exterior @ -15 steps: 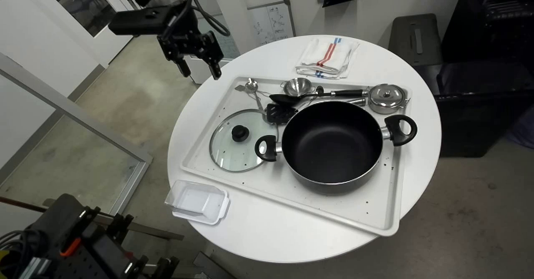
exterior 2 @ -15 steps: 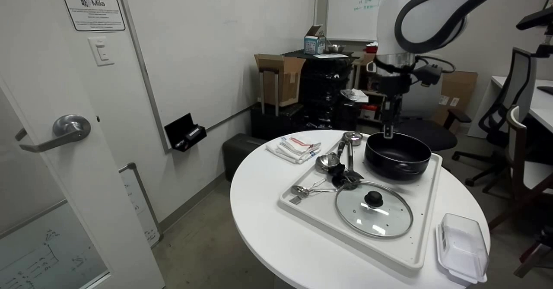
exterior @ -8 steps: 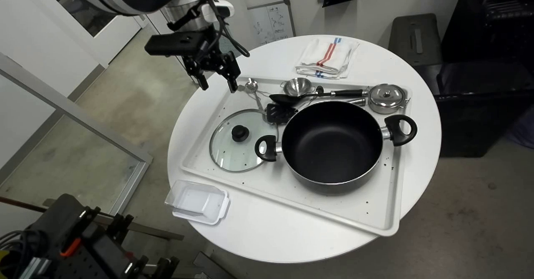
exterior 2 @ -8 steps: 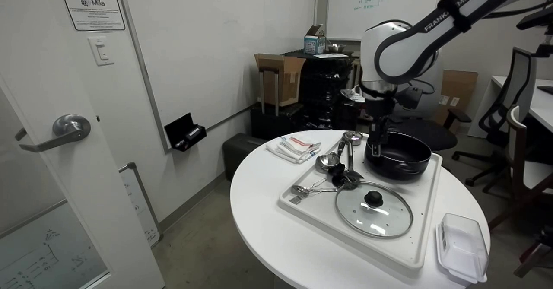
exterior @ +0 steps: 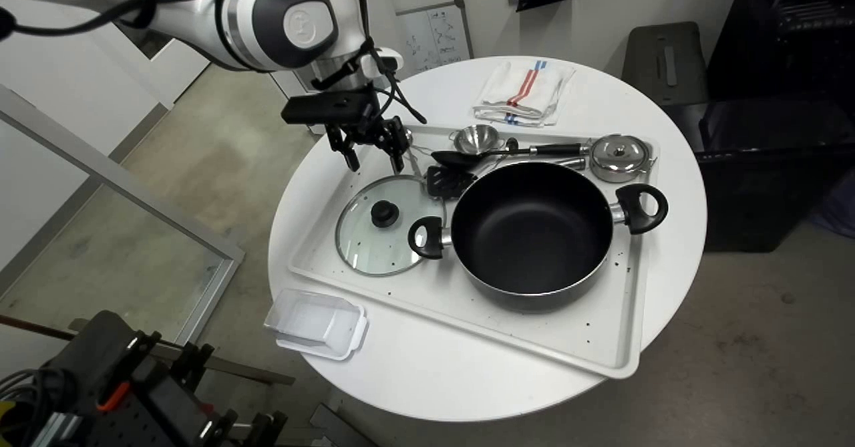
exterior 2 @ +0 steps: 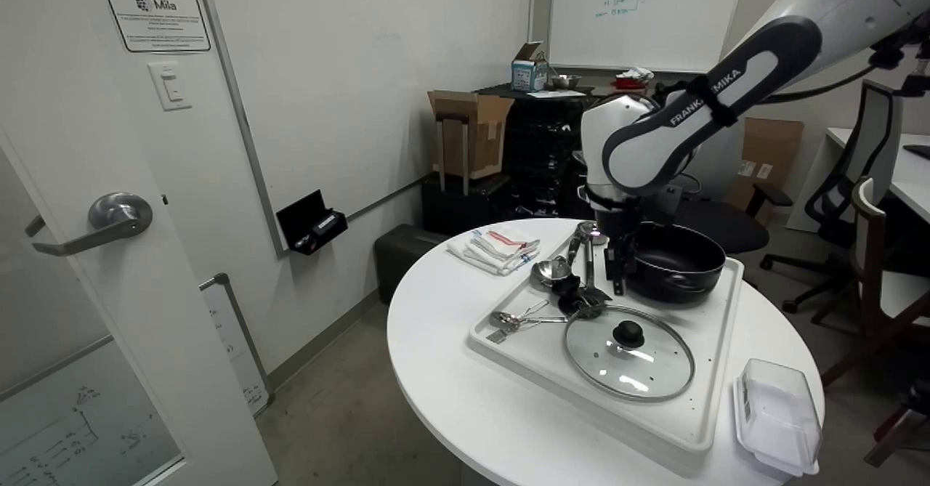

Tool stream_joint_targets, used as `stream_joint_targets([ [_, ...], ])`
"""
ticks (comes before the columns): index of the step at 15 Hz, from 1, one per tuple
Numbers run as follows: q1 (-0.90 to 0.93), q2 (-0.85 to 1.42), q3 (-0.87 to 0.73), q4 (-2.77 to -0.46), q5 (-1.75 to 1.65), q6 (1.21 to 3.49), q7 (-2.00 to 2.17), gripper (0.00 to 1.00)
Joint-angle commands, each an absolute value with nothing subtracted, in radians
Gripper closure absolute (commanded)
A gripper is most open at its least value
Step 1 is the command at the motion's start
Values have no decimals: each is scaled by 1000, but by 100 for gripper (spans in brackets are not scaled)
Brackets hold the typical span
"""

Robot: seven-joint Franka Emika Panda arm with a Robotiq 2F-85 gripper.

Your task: Put the glass lid on the black pot.

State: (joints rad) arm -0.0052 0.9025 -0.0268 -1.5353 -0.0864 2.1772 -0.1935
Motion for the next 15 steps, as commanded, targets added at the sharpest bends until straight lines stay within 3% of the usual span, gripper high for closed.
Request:
stream_joint_targets([
  [1,-12,926,-16,-1513,-104,2166,-188,0],
  [15,21,996,-14,-1498,-125,2162,-174,0],
])
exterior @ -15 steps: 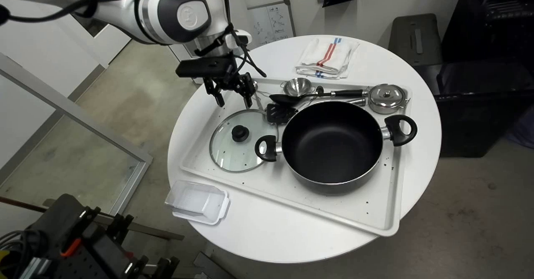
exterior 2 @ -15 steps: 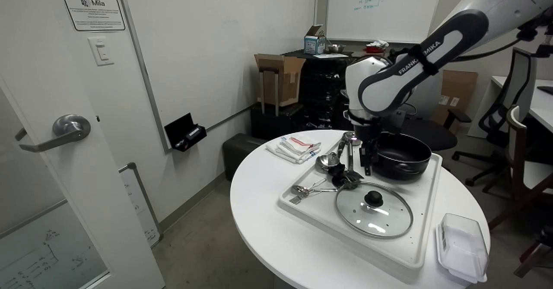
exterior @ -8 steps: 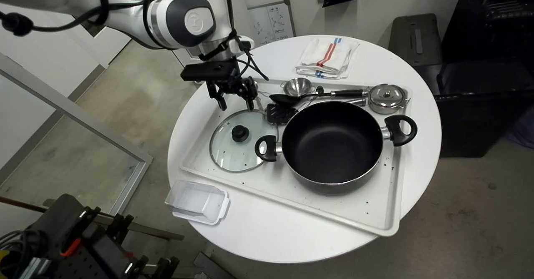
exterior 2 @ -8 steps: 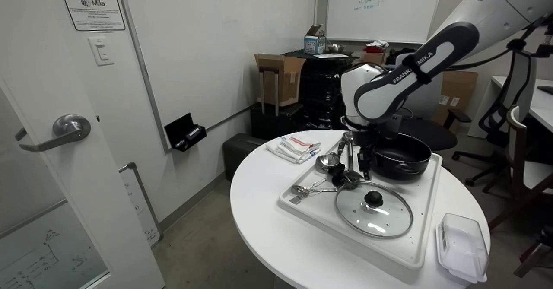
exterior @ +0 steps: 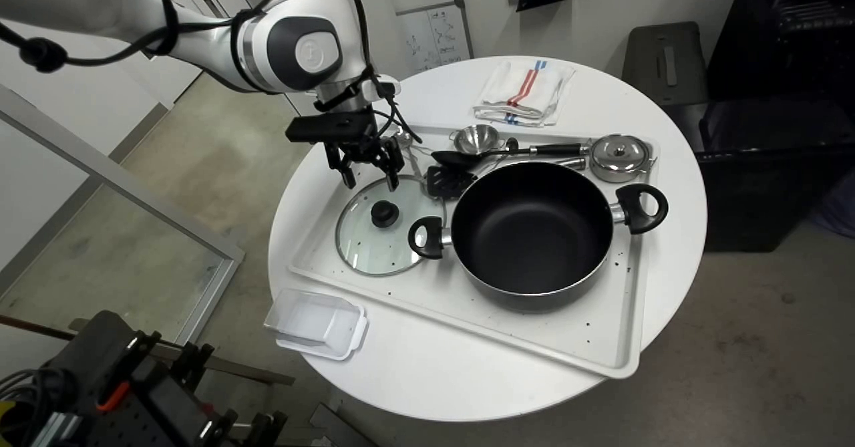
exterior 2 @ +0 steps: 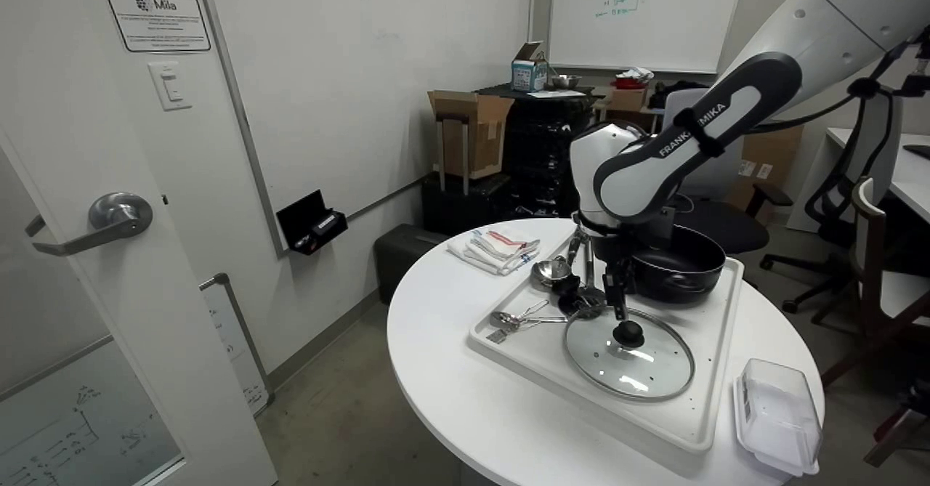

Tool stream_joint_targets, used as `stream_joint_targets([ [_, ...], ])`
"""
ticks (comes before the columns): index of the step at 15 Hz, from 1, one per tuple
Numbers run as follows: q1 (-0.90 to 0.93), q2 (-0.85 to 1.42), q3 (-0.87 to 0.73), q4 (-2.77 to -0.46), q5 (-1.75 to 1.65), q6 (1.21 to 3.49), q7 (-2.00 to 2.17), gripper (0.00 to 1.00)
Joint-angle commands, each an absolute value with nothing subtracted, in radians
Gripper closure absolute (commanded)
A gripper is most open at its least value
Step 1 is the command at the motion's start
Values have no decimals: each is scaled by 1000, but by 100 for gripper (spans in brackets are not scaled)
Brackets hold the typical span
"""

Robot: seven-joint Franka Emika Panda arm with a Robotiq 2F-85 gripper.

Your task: Put the glass lid on the black pot.

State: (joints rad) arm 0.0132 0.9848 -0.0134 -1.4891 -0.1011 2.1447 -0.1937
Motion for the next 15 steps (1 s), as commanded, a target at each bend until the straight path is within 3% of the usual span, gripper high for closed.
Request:
stream_joint_targets([
  [1,24,997,-16,-1514,-125,2184,-164,0],
  [14,87,994,-85,-1693,-159,2508,-15,0],
  [15,87,996,-86,-1692,-157,2509,-16,25],
])
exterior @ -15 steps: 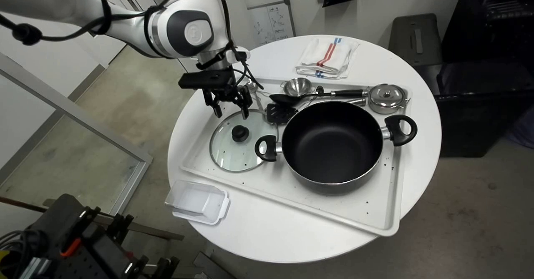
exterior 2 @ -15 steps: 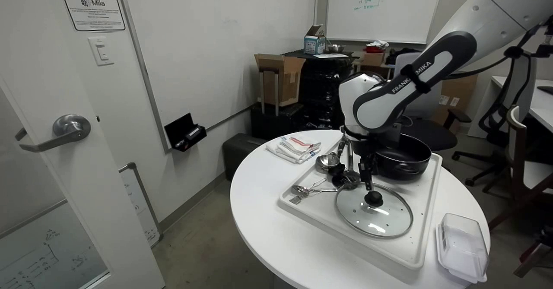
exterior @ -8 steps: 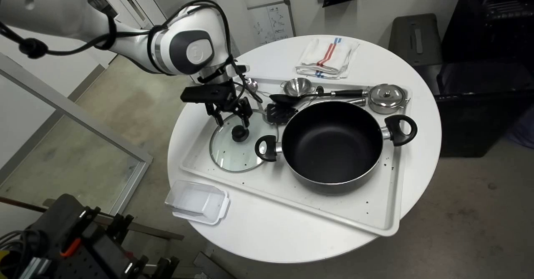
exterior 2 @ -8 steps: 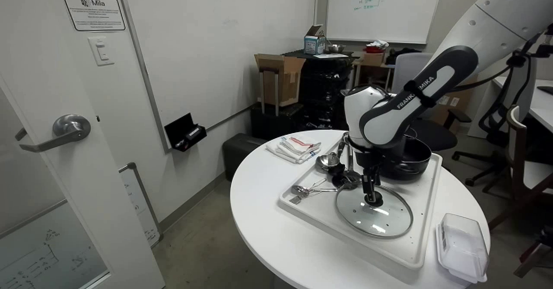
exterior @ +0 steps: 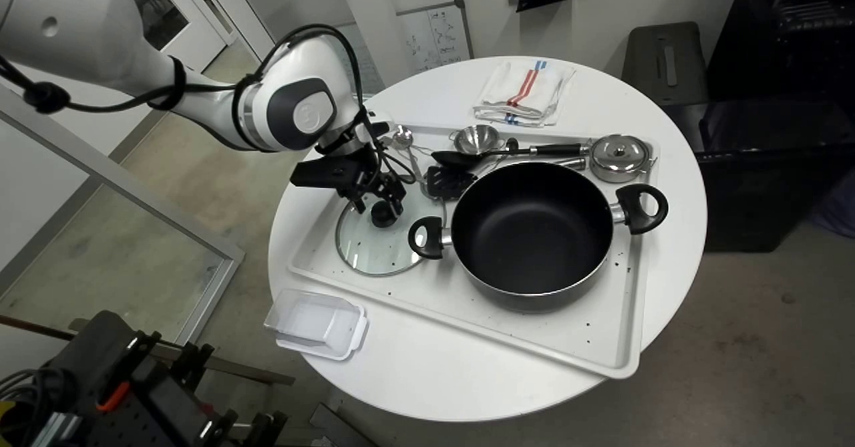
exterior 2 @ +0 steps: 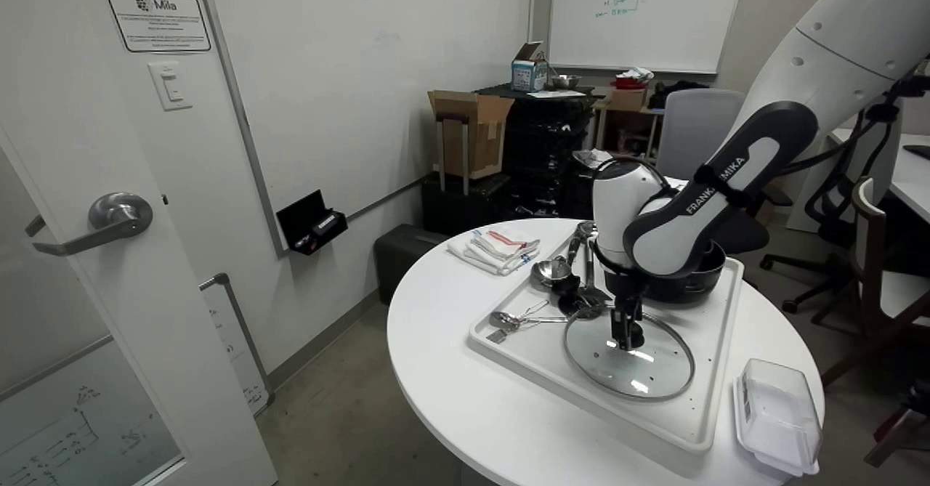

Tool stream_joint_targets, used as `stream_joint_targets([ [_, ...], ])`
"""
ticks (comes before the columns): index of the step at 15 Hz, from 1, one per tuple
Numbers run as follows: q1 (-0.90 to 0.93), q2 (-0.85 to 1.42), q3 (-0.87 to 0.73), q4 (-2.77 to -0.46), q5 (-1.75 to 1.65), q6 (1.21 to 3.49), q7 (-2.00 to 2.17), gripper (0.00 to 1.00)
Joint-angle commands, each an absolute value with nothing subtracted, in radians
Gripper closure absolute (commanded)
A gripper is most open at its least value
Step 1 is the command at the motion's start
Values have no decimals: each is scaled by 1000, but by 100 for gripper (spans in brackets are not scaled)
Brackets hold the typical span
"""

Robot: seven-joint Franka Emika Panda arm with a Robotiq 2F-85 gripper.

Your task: Put the glass lid on the black pot.

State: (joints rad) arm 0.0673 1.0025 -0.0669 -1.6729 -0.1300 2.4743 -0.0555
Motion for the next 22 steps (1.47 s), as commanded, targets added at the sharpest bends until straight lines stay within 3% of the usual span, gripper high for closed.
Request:
stream_joint_targets([
  [1,89,997,-90,-1688,-156,2508,-12,28],
  [6,89,997,-96,-1684,-157,2508,-6,65],
  [9,89,991,-95,-1683,-159,2507,-9,75],
  [22,132,846,-85,-1892,-175,2592,-17,75],
])
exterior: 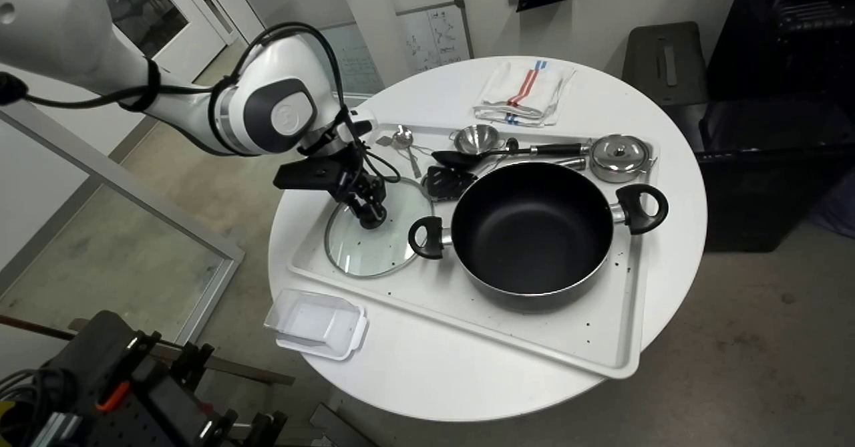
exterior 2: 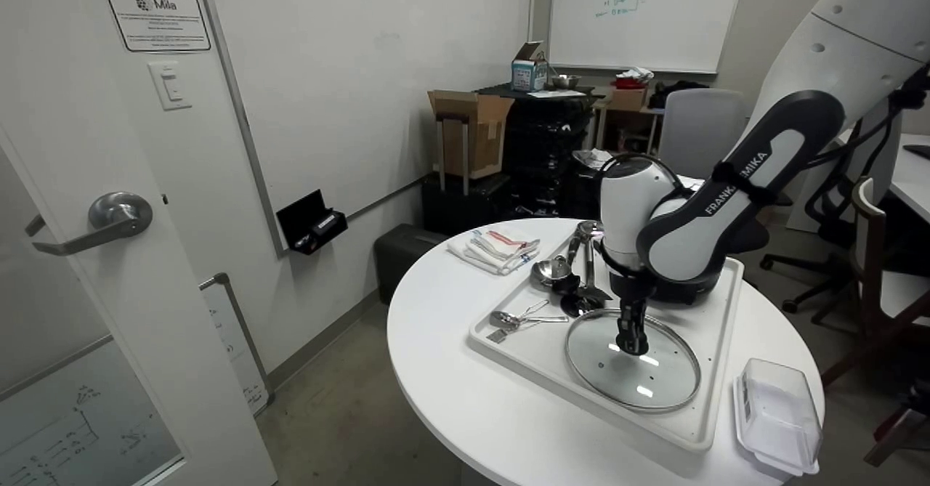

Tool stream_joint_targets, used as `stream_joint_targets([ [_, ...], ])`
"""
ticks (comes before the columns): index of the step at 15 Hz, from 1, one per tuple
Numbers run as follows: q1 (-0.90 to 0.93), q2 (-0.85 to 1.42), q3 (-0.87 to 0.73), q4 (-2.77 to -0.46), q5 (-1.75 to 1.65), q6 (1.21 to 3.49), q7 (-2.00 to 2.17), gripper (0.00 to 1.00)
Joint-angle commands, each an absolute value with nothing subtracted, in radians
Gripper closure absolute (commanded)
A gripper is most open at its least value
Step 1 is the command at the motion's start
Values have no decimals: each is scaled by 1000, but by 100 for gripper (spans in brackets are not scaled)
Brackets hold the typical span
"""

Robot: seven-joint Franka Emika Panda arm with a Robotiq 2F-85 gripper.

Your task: Put the glass lid on the black pot.

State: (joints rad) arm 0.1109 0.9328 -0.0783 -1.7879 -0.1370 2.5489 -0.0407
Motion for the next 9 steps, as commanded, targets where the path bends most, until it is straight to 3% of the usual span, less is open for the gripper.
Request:
stream_joint_targets([
  [1,139,832,-90,-1909,-179,2603,-10,75],
  [9,132,700,-87,-2005,-184,2577,-22,75],
])
